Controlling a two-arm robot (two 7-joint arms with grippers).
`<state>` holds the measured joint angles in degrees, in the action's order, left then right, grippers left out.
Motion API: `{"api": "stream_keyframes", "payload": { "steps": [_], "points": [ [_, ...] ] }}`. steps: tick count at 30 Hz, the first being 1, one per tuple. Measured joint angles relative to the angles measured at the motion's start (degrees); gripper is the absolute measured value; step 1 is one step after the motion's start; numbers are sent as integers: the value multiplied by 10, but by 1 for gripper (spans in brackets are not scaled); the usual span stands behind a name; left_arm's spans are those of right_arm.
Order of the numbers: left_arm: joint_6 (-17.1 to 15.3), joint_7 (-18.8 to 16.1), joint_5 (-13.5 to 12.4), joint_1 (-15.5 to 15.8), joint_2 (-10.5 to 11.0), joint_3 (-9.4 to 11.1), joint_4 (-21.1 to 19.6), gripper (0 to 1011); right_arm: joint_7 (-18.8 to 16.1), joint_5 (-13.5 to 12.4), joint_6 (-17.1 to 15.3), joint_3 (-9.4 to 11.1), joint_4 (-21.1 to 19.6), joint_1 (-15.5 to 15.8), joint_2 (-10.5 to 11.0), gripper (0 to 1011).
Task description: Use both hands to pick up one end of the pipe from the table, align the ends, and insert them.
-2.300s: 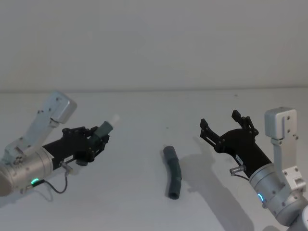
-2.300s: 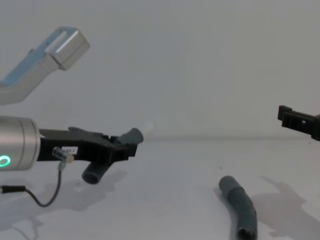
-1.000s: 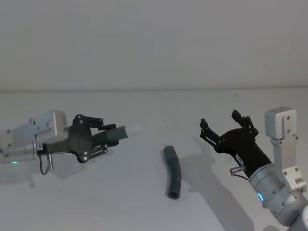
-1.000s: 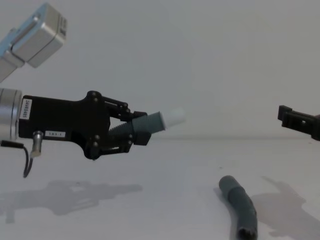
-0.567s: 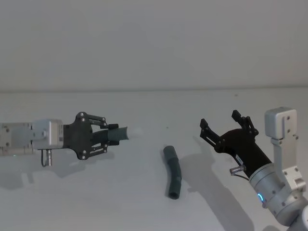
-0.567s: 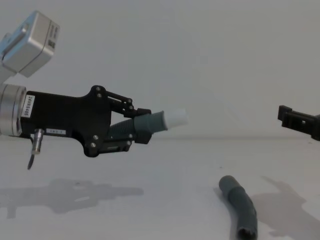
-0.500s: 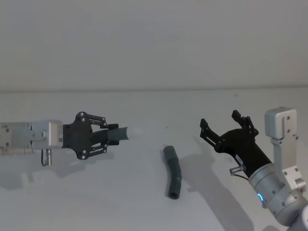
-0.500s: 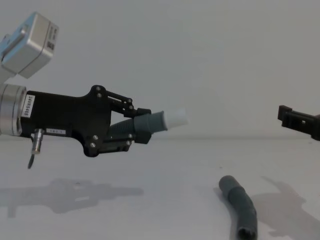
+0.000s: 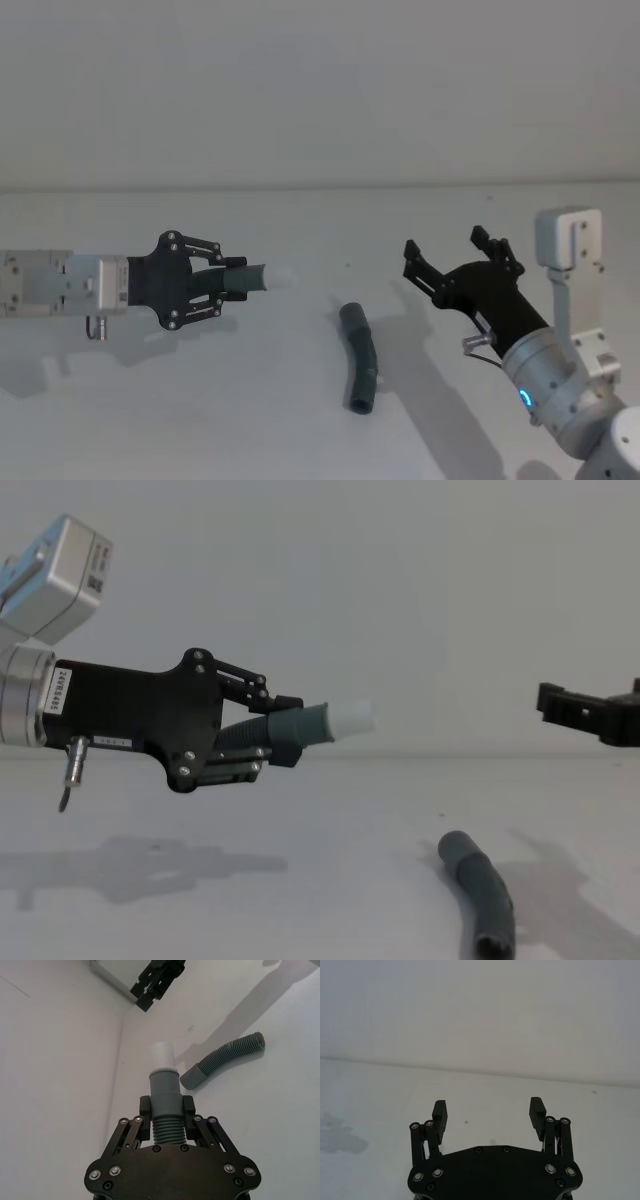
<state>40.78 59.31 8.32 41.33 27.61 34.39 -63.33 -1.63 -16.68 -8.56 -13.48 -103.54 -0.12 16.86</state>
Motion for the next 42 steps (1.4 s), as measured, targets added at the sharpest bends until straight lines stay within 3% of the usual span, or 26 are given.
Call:
{"api": "stream_keyframes", "payload": {
  "steps": [9,20,42],
  "points": [
    [9,1,-1,4,-1,1,6,336,6,7,-61,-15,-14,-13,-5,1001],
    [14,2,-2,6,-2,2,9,336,4,32,-129,-42,-20,-32,5,1001],
    [17,3,-3,7,-3,3,11,336,-22,55,-188,-75,8,-60,7,1001]
  ]
}}
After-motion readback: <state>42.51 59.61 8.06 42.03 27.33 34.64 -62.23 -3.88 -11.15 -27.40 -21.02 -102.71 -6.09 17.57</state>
